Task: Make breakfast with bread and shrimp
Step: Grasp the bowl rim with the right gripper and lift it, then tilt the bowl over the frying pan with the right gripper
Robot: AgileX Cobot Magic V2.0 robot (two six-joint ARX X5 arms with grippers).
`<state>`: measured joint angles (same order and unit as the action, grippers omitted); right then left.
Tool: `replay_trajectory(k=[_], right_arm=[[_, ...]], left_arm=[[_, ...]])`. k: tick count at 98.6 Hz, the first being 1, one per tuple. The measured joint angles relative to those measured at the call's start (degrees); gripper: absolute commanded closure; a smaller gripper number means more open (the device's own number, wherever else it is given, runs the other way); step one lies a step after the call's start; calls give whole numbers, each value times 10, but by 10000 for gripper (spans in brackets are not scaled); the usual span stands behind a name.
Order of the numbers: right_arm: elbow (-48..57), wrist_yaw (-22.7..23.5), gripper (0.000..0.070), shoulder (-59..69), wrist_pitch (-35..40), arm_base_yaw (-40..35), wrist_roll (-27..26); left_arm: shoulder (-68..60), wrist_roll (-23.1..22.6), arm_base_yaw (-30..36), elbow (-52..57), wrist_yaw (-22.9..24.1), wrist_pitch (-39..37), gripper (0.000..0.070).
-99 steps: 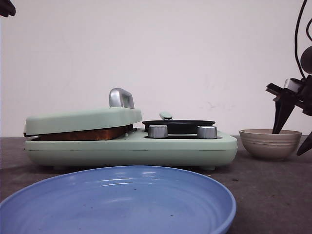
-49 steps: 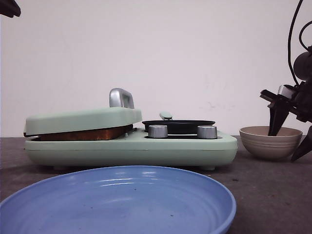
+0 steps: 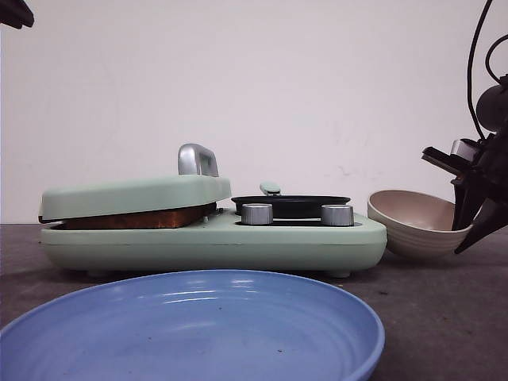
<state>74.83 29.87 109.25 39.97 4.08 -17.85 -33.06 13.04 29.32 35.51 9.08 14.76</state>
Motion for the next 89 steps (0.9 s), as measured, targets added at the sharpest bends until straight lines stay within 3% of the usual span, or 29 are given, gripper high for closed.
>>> replay_trajectory(k=[35,59,76,89], right_arm=[[-1,67,694,-19,-48,10,-7],[-1,106,694,-98,-170,-13,-38],[-1,97,694,-113,-311,-71,-87],[-1,25,694,-113,-375,-122,-97]], left_arm=[[0,0,0,0,0,13,672],[0,0,0,0,0,14,672],[0,0,0,0,0,14,672],[0,0,0,0,-1,14,673]])
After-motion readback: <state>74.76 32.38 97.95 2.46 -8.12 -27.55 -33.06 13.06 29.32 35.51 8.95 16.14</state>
